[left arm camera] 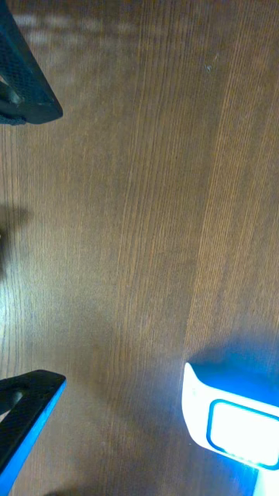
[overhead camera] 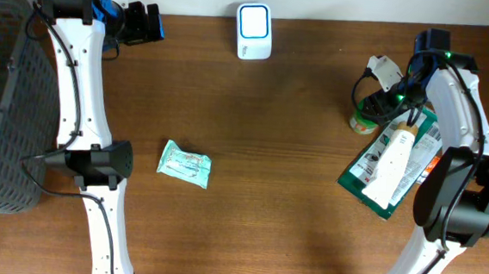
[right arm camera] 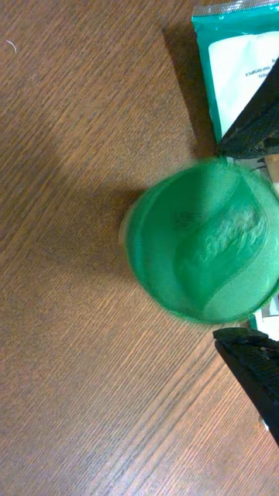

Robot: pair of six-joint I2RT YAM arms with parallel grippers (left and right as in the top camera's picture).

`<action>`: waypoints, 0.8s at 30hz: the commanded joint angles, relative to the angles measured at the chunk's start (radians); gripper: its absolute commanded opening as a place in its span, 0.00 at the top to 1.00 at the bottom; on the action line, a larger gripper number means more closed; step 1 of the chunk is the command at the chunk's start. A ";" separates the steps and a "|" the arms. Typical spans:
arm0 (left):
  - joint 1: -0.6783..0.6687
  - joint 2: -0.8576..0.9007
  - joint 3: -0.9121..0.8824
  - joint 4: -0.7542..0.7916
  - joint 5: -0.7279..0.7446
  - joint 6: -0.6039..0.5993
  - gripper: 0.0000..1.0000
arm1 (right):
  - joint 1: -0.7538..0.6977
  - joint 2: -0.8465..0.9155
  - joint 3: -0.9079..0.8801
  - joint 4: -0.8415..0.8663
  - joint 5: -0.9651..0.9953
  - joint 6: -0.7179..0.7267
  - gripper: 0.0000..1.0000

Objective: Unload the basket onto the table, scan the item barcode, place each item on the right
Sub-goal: 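Carry the jar right and set it beside the scanned items, then reach the right gripper to the mint tissue pack and grasp it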

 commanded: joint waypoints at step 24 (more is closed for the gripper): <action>0.003 -0.008 0.014 -0.001 -0.007 0.010 0.01 | 0.382 -0.031 0.306 -0.128 -0.478 0.557 0.01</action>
